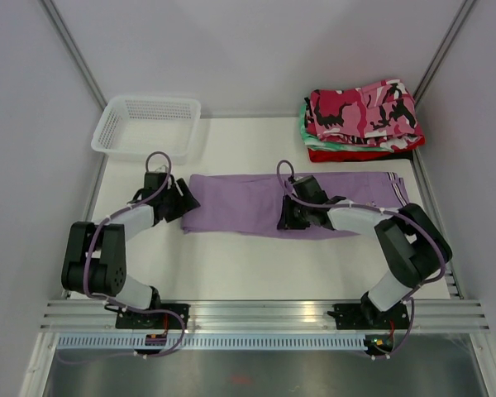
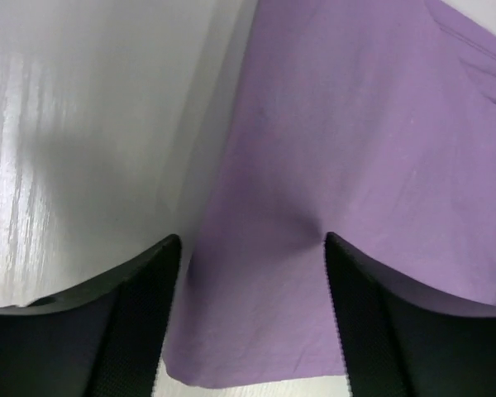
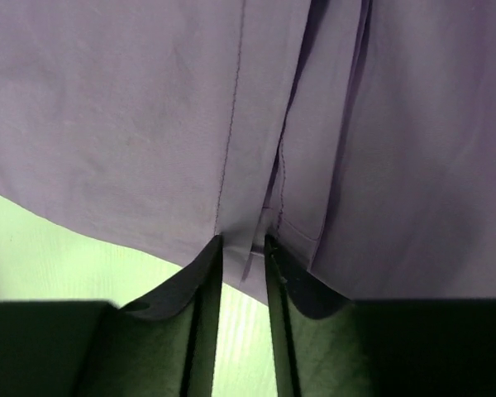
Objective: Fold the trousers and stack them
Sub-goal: Fold the trousers
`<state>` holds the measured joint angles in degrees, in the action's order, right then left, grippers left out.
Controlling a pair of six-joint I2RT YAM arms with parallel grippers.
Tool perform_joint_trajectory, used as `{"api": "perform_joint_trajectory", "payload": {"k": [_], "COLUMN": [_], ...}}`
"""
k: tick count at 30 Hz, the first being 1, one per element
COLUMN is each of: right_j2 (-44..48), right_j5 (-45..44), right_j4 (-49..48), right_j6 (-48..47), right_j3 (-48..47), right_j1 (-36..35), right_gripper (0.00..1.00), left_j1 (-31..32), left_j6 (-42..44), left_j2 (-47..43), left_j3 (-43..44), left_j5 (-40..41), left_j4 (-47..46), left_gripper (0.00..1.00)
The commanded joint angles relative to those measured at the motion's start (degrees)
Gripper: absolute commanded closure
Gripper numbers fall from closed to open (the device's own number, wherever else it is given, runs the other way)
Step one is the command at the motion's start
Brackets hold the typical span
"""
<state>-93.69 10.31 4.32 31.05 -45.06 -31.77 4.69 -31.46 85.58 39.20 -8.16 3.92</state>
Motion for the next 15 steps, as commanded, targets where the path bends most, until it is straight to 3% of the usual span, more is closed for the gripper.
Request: {"api": "perform_joint_trajectory", "payload": {"k": [1, 2, 3, 4, 5, 6, 11, 15], "right_j2": [3.68, 5.17, 8.49, 10.09, 11.85, 14.56, 19.33, 23.10], "right_j5": [-1.25, -1.43, -2.21, -3.44, -6.67, -8.44, -15.31, -17.60], "right_j4": [6.04, 7.79, 11.38, 13.16, 17.00, 18.87, 27.75, 29.26], "right_j6": [-1.34, -1.51, -1.78, -1.95, -2.57, -2.75, -3.89, -3.28], "right_j3": [-4.32, -5.64, -8.35, -9.86, -11.35, -14.33, -19.19, -17.10], "right_j1": [-0.49, -0.49, -0.49, -0.49, -0.31, -0.14, 4.77, 10.66], "right_gripper": [0.65, 0.62, 0.52, 0.45, 0.32, 0.28, 0.12, 0.05], "left_j1": [0.06, 0.06, 0.06, 0.06, 0.06, 0.06, -0.03, -0.03], "left_j6": [2.37, 2.55, 2.55, 2.55, 2.29, 1.94, 1.84, 4.12], "left_j2": [2.83, 3.36, 3.45, 3.37, 2.67, 2.14, -5.41, -17.69], "left_j3": [-1.85, -1.93, -1.85, -1.67, -1.24, -1.06, 3.68, 11.22], "left_j5": [-5.90, -6.68, -6.69, -6.60, -5.82, -5.64, 0.49, 5.69], "left_j4": [-3.66, -5.31, -5.50, -5.24, -4.63, -3.84, 5.81, 14.61], "left_gripper": [0.28, 0.34, 0.41, 0.67, 0.84, 0.95, 0.98, 0.98]}}
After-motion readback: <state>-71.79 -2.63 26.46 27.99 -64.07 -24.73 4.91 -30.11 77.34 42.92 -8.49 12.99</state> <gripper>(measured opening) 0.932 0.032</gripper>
